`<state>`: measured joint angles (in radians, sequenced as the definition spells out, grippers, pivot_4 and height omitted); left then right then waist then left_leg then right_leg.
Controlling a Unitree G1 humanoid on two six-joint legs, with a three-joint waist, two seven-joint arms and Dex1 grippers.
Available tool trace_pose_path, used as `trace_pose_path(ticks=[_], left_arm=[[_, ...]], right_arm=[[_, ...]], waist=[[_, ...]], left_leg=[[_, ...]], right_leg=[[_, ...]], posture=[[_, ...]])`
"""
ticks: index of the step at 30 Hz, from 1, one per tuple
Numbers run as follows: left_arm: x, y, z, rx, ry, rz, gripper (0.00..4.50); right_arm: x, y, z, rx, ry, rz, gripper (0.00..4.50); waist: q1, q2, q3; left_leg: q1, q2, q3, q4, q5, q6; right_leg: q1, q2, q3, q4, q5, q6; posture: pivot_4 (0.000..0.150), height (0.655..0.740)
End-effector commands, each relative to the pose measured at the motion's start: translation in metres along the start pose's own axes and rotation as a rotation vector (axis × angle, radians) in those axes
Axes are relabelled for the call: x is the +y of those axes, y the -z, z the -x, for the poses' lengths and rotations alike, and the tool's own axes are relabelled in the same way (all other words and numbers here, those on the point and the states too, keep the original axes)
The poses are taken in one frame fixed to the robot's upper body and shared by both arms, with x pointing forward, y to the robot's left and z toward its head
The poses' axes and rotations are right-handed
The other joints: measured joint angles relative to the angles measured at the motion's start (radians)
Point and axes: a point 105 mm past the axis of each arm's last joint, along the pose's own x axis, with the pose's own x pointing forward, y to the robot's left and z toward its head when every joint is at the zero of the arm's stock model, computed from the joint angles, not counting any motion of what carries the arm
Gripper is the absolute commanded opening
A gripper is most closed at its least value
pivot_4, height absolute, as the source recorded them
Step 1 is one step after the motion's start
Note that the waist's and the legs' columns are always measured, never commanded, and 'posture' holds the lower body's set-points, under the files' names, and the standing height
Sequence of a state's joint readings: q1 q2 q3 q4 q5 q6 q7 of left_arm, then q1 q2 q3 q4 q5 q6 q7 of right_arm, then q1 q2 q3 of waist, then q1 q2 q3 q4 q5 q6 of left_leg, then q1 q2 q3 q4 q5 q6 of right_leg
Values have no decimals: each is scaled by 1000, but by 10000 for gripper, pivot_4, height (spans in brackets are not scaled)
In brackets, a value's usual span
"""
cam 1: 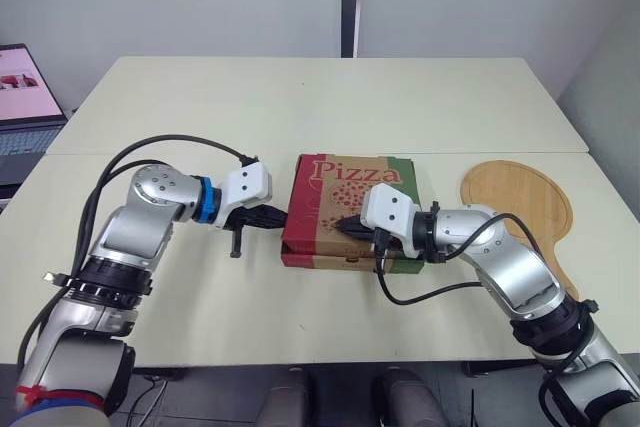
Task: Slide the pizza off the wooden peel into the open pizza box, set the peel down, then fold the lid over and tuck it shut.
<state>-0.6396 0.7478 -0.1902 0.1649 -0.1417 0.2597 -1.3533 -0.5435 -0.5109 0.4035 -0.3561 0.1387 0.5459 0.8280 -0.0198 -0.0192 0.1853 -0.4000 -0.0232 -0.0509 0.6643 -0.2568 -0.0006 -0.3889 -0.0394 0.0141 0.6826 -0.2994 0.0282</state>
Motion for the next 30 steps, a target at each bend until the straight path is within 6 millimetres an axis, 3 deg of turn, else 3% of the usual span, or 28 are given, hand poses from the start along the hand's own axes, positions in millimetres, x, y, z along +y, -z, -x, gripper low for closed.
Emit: trace_pose_path(ticks=[1, 8, 12, 18, 25, 30], left_arm=[[0, -16, 0, -57, -13, -18, 0], [-7, -17, 1, -100, -46, 26, 0], [-5, -33, -1, -186, -81, 79, 0], [-5, -32, -4, -191, -96, 97, 0], [-20, -3, -8, -79, -57, 91, 0], [-14, -1, 12, -91, -92, 120, 0]], right_arm=[[-1, -10, 3, -32, 4, 24, 327], [3, -6, 1, -25, -18, 15, 327], [5, -6, 0, -25, -26, 14, 327], [4, -6, 1, -25, -26, 16, 327], [3, -3, 0, -12, -21, 16, 327], [5, 9, -4, 17, -20, -8, 327]], waist=[[0, 0, 0], [-2, 0, 0], [3, 0, 0], [2, 0, 0], [2, 0, 0], [0, 0, 0]], left_leg=[[0, 0, 0, 0, 0, 0], [0, 0, 0, 0, 0, 0], [0, 0, 0, 0, 0, 0], [0, 0, 0, 0, 0, 0], [0, 0, 0, 0, 0, 0], [0, 0, 0, 0, 0, 0]], right_leg=[[0, 0, 0, 0, 0, 0], [0, 0, 0, 0, 0, 0], [0, 0, 0, 0, 0, 0], [0, 0, 0, 0, 0, 0], [0, 0, 0, 0, 0, 0], [0, 0, 0, 0, 0, 0]], posture=[[1500, 7400], [1500, 7400], [1500, 7400], [1500, 7400], [1500, 7400], [1500, 7400]])
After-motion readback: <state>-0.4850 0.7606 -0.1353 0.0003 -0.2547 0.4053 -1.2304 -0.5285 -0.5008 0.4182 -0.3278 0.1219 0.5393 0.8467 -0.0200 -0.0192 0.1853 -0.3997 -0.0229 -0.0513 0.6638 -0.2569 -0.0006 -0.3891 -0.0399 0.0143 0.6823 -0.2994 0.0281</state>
